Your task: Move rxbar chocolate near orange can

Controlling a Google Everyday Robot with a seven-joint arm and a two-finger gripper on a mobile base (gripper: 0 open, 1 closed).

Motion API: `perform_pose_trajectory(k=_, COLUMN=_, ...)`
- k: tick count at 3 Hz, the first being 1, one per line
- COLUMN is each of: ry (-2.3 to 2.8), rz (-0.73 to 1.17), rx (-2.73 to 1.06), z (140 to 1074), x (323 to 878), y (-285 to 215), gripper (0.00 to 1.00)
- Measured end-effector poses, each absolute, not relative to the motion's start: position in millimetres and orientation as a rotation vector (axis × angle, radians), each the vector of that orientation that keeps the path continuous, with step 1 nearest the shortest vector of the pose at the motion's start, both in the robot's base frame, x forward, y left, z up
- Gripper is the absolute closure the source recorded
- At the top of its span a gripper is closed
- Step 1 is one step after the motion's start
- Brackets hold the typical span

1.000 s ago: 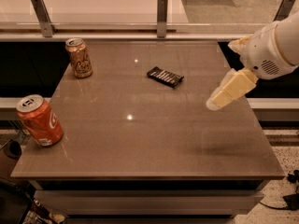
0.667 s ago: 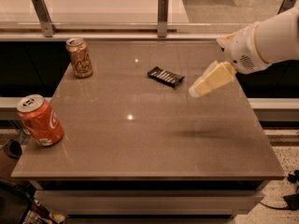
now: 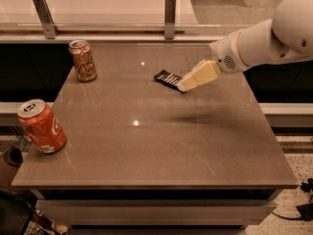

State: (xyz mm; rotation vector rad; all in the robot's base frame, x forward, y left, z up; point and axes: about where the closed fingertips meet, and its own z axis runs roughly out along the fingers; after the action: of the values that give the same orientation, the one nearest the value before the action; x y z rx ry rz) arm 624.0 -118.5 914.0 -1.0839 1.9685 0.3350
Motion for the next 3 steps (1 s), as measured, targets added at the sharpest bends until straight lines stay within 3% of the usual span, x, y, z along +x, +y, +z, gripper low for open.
perform_pose_trajectory(k=3, ry=1.948, rz=0.461, rx=-1.037, z=853, x=653, y=-97, gripper=0.0)
